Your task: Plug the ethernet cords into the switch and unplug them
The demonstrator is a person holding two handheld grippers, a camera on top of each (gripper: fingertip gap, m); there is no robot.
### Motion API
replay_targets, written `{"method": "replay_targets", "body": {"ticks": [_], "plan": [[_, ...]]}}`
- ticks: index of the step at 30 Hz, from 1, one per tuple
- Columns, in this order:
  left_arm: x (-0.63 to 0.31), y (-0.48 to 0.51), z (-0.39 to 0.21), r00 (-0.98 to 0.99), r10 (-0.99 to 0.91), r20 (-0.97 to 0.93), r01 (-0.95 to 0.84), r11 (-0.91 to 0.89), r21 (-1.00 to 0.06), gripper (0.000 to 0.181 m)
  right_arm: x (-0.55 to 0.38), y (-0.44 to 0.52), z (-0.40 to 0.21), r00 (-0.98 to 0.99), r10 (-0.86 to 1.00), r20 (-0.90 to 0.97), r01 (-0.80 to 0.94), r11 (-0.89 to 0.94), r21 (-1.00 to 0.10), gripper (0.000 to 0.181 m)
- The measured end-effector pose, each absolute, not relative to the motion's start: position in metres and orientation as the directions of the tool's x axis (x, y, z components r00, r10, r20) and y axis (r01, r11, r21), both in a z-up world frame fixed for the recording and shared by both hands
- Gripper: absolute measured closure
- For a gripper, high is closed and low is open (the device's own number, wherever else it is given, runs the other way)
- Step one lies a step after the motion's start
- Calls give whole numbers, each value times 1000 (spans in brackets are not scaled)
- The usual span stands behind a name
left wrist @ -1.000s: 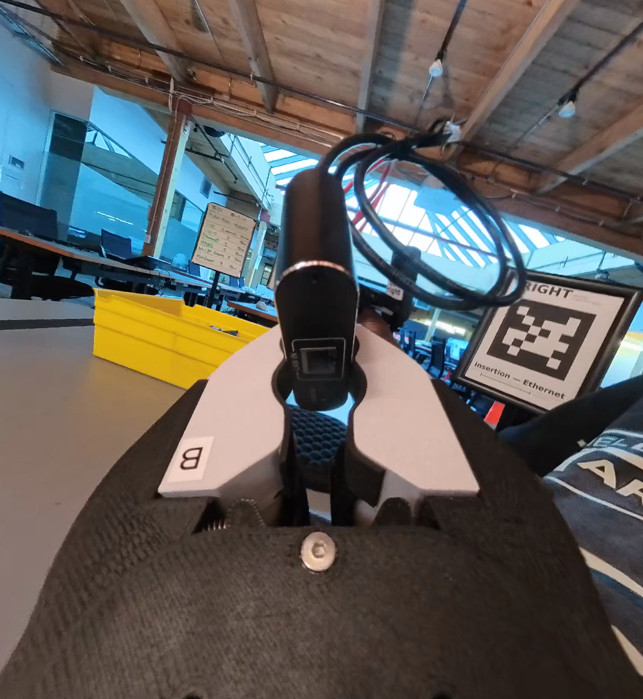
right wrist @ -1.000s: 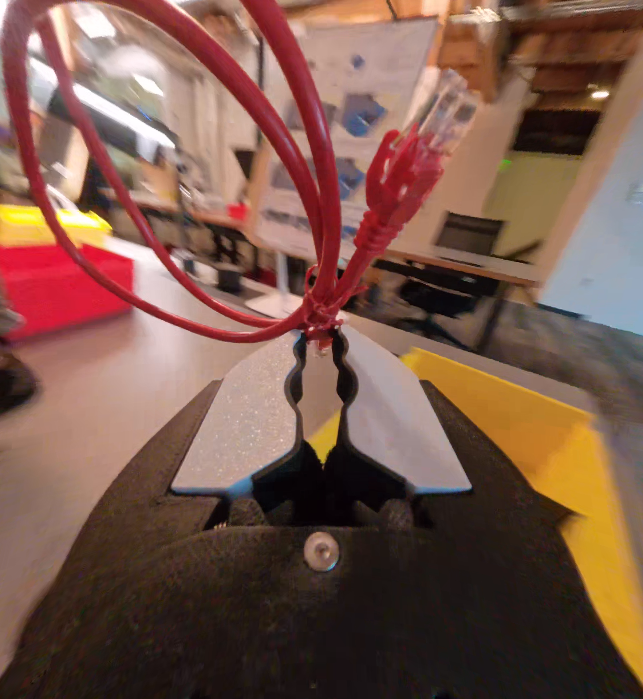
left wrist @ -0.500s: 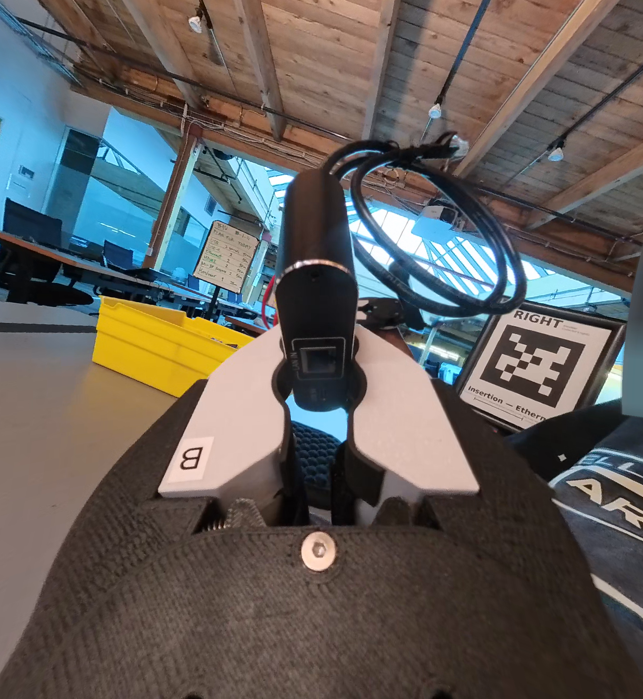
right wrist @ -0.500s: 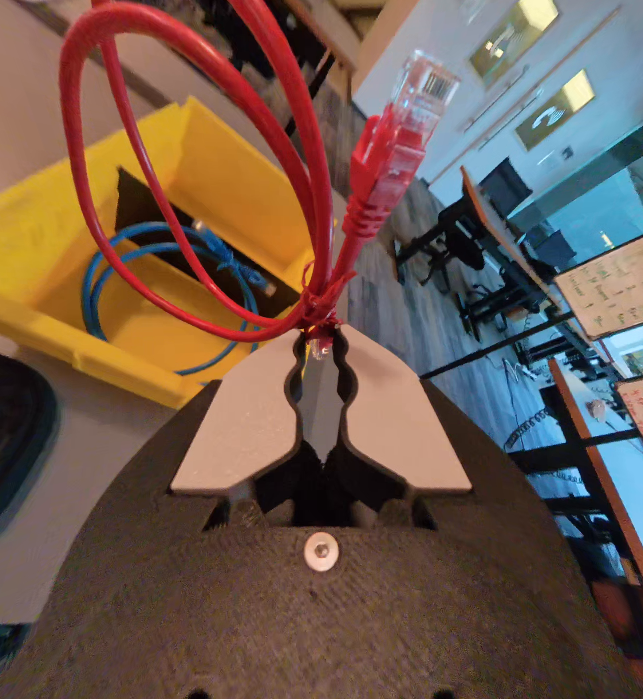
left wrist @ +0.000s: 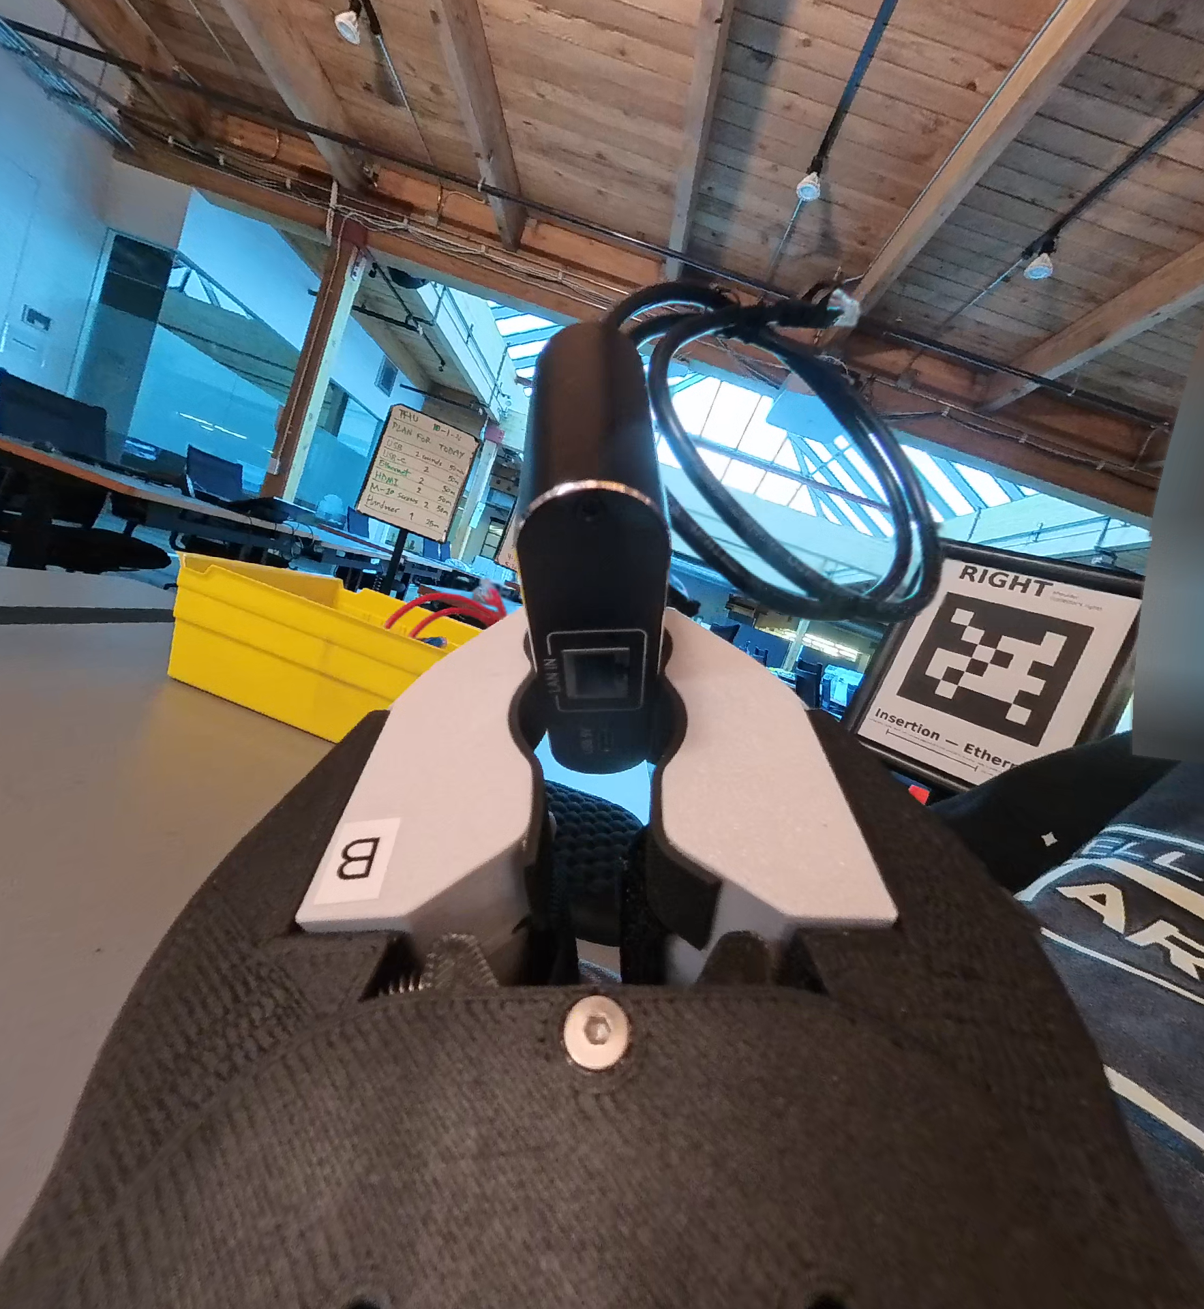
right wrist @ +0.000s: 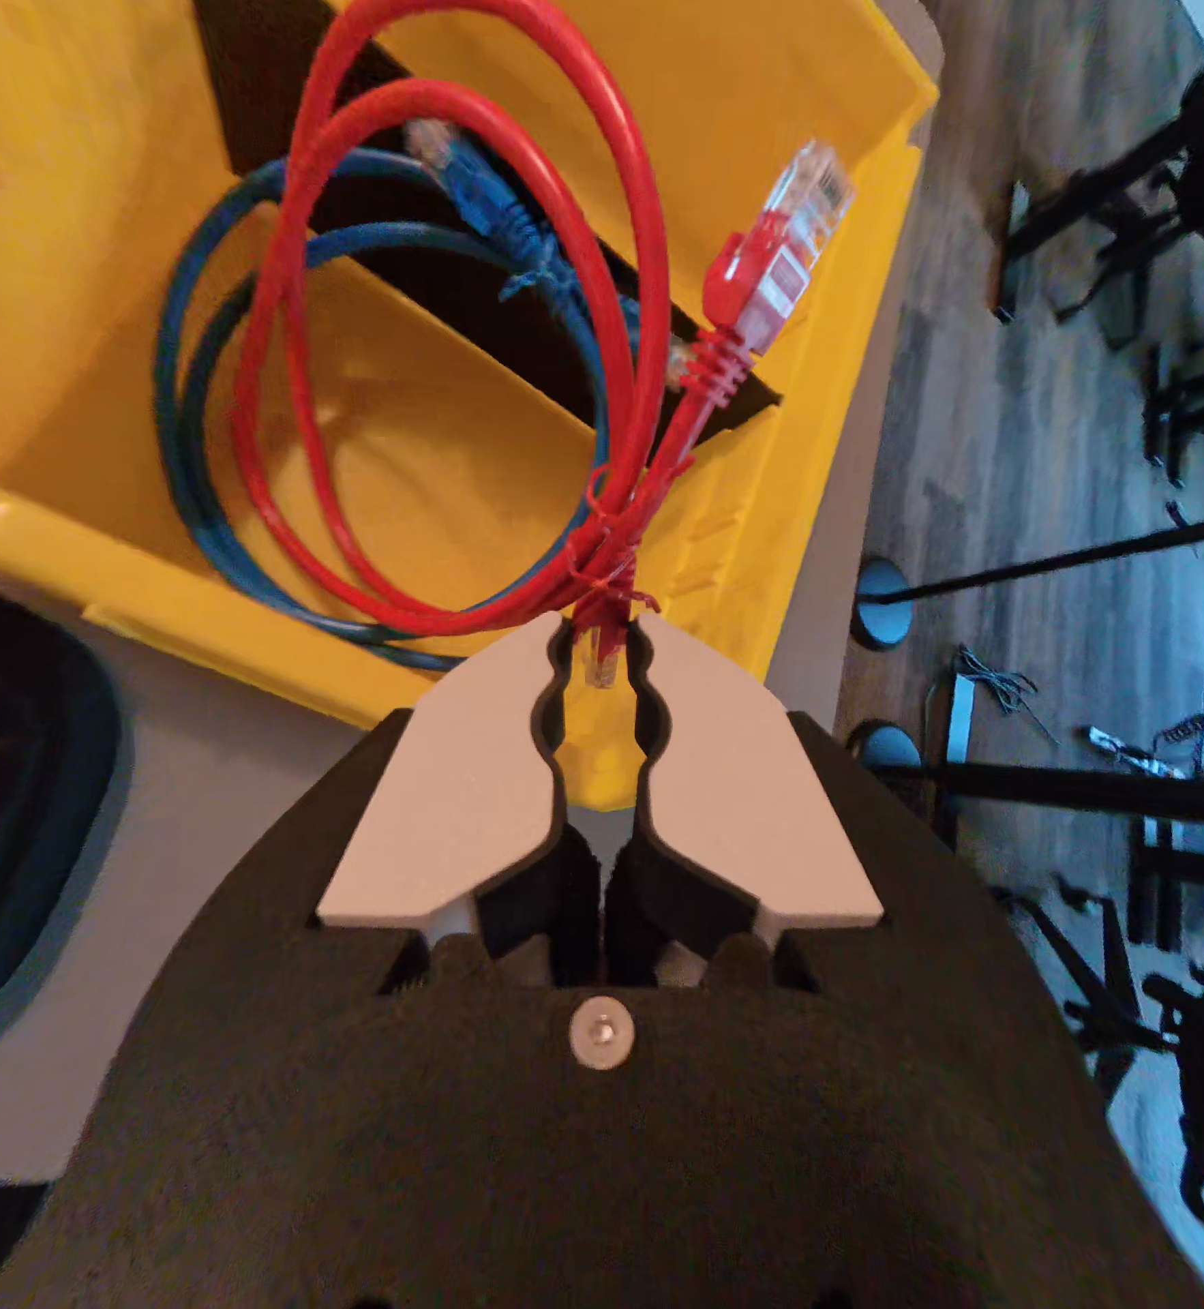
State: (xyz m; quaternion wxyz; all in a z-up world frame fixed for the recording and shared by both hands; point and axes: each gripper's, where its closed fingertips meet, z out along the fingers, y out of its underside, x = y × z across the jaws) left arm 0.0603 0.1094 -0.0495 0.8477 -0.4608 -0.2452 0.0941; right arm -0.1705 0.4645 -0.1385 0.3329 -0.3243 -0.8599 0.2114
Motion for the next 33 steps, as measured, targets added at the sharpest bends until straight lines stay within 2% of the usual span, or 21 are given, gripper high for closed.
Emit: {"method": "replay_targets", "body": {"ticks": [5,8,11,13,16,20,24,28,33], "plan": [[59,109,-51,857,390,337,72,557,-828,155,-178,458,-110,-480,760,439,354,625,-695,145],[58,109,-51,855,392,340,73,558,-827,156,-174,440,-84,-477,784,397,256,557,-790,142],[58,109,-51,853,387,350,82,563,-823,155,-149,375,-44,-678,714,173,79,305,-949,146],[58,108,-51,856,374,358,91,572,-815,156,-119,325,-13,-846,533,6,32,63,-997,153],[59,107,-49,860,360,361,95,582,-808,156,-81,263,0,-960,249,-125,113,-61,-992,154],[62,111,-50,873,327,363,120,578,-808,155,-21,176,-33,-978,-102,-181,173,89,-981,144],[65,117,-52,881,316,352,132,550,-825,156,43,111,-41,-887,-392,-245,254,29,-967,140],[67,123,-55,886,336,321,114,512,-851,155,66,95,-29,-814,-500,-295,383,-81,-920,146],[67,129,-59,886,362,288,94,468,-879,155,60,98,-20,-858,-455,-238,361,-204,-910,152]]}}
